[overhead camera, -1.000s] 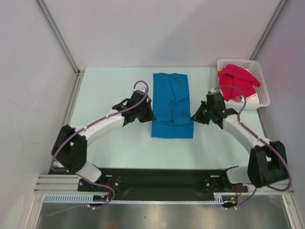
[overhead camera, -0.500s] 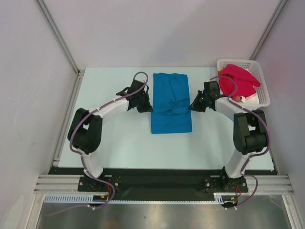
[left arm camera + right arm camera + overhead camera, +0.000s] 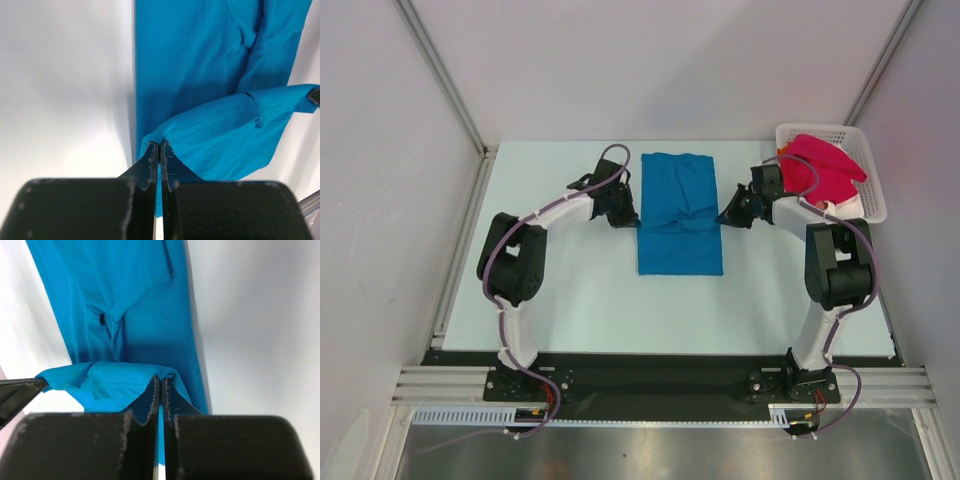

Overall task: Fold and stack the t-shirts
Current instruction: Fold the tshirt

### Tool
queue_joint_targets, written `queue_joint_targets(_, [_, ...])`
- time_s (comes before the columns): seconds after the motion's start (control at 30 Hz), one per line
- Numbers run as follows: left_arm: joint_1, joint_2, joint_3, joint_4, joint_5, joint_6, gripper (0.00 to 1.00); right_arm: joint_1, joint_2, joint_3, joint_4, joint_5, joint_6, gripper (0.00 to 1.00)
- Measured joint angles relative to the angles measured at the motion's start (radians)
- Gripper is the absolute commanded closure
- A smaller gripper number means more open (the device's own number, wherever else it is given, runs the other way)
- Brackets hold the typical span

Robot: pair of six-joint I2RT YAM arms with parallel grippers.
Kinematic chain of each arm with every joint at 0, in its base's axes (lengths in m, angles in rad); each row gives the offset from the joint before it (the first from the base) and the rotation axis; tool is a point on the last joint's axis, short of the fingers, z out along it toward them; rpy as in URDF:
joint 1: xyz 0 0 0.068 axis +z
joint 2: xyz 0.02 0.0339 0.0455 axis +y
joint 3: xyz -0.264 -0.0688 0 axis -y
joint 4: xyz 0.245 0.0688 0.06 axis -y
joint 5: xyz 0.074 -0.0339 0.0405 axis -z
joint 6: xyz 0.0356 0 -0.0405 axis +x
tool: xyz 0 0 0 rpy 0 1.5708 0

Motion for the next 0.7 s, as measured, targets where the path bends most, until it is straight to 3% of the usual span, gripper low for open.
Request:
queue_joint_targets(0.57, [0.028, 0.120, 0.137, -0.032, 0.045, 0.026, 0.99, -0.032, 0.075, 0.040, 0.024, -0.036, -0.003, 1.00])
queue_joint_targets(0.63, [0.030, 0.138, 0.157, -0.041, 0.047, 0.029, 0.95, -0.035, 0.092, 0.053, 0.024, -0.040, -0.004, 1.00])
queue_joint_targets(0.7, [0.031, 0.151, 0.173, -0.055, 0.045, 0.037, 0.80, -0.038, 0.114, 0.071, 0.021, -0.043, -0.008, 0.97])
